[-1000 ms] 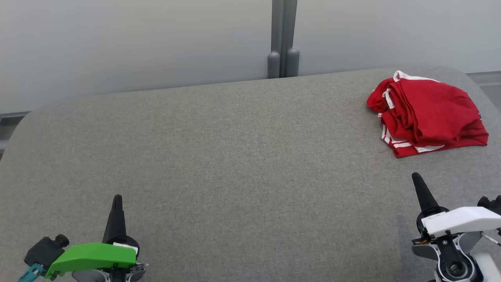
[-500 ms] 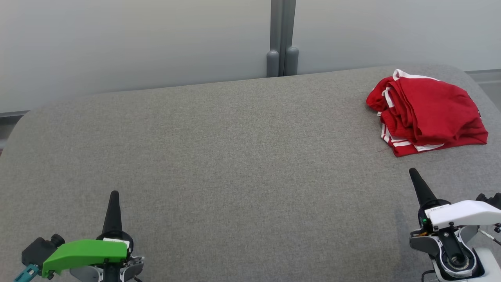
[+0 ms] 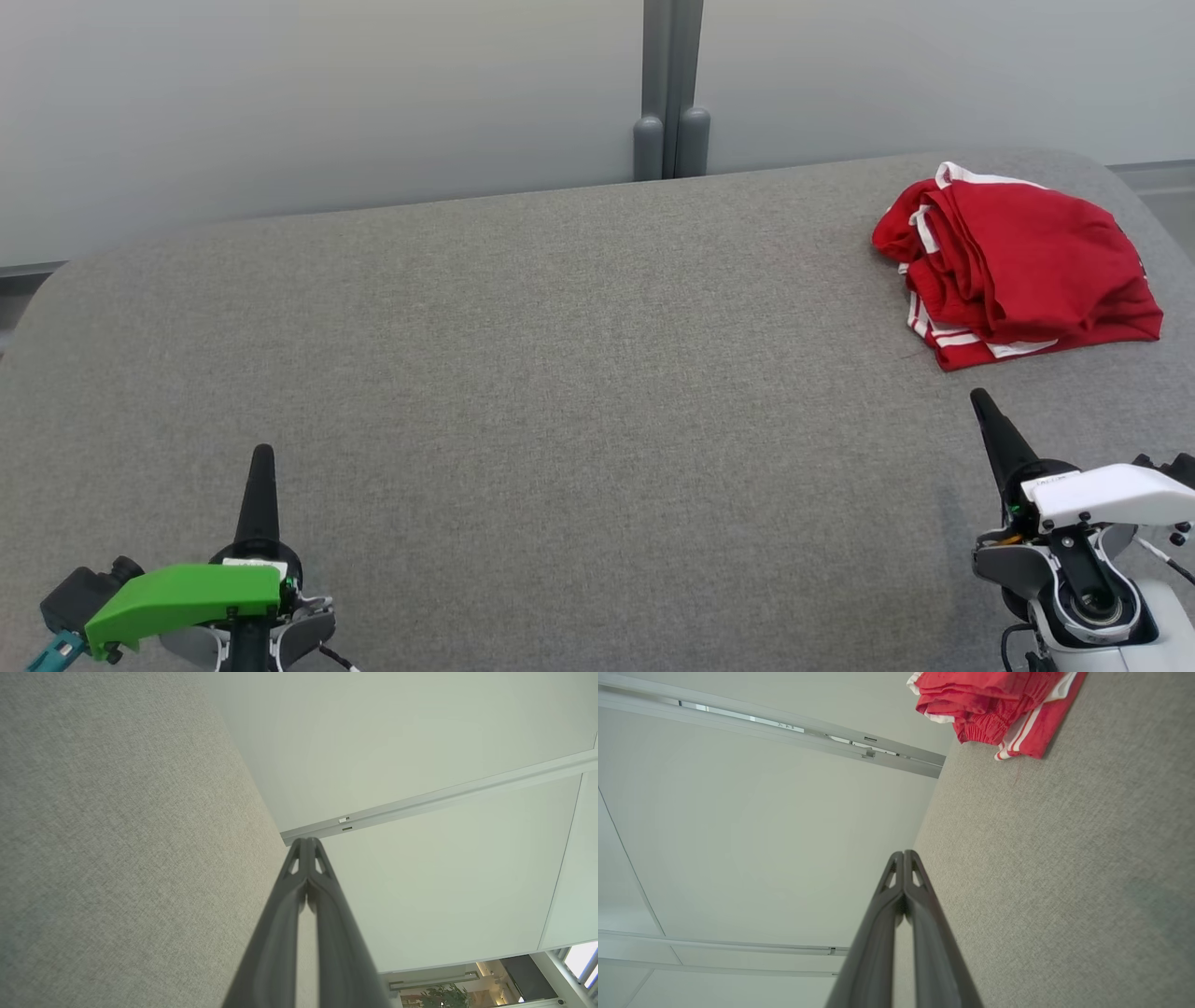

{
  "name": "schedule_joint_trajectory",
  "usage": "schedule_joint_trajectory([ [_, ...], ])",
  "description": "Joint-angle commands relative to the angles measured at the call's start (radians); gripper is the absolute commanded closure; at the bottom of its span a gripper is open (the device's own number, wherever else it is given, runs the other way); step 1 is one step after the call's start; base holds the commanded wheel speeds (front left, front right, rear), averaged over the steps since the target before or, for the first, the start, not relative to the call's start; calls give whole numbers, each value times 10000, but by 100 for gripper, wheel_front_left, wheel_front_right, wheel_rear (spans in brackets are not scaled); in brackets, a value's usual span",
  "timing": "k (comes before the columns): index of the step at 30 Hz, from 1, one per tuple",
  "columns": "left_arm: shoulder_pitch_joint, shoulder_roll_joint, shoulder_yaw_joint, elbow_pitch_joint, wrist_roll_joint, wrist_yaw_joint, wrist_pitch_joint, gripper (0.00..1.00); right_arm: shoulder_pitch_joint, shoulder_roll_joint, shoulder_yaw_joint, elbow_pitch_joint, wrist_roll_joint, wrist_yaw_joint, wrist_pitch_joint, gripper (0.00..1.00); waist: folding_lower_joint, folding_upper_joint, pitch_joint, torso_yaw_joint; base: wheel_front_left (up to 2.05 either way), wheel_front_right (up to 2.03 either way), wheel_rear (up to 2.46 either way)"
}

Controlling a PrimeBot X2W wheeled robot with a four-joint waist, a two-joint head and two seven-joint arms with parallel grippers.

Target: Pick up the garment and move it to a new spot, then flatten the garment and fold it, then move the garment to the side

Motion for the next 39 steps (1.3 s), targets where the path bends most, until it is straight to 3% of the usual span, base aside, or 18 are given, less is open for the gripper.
schedule_joint_trajectory([
  [1, -203, -31, 79, -27, -219, -74, 69, 100, -270, 22, -67, 18, 221, 6, 83, 100, 0, 0, 5, -3, 0, 0, 0],
  [39, -499, -249, 600, 166, -2478, -375, 508, 100, -978, 420, -599, 753, 2245, 7, 1066, 100, 0, 0, 125, -79, 0, 0, 0],
])
